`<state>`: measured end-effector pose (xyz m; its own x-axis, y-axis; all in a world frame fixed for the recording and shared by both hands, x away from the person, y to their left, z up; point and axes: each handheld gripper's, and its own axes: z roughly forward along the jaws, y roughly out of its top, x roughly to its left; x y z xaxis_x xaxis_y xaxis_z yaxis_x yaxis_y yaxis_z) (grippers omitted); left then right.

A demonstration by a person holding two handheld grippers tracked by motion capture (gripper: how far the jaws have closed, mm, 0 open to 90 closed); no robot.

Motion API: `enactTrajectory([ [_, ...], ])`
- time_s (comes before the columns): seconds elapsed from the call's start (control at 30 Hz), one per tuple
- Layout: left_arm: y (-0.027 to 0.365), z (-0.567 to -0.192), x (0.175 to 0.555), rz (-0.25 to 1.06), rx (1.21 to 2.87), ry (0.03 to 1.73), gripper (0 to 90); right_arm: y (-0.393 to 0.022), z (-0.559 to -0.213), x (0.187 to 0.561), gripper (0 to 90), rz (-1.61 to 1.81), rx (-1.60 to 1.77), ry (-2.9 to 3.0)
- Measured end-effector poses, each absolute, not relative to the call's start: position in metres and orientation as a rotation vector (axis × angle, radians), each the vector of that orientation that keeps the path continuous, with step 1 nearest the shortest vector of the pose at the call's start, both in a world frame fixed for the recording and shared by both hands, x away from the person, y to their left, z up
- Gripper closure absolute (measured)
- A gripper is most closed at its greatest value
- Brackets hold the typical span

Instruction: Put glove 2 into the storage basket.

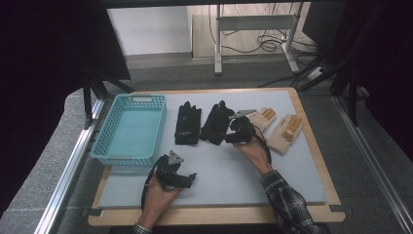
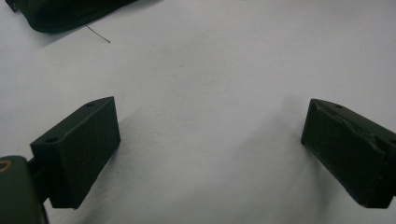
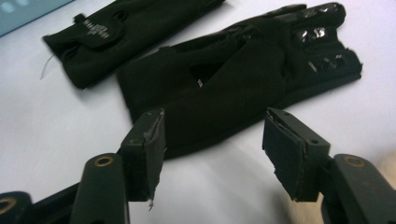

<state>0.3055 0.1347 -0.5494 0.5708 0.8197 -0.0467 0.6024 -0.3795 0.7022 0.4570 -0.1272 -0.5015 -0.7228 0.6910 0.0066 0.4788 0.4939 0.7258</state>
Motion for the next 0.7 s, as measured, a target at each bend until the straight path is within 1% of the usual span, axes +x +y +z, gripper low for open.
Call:
enactTrajectory([
  [0.27, 0.135, -0.549, 0.306, 0.405, 2.114, 1.131, 4.6, -0.112, -0.498, 0.481, 29.5, 1.056, 1.003, 2.438],
  [0.5, 0.134, -0.550, 0.305, 0.403, 2.112, 1.133, 4.6, -0.096, -0.508, 0.501, 21.1, 1.023, 1.040, 2.424],
  [0.7, 0.135, -0.550, 0.306, 0.404, 2.112, 1.132, 4.6, -0.086, -0.516, 0.516, 16.6, 1.018, 1.091, 2.389],
])
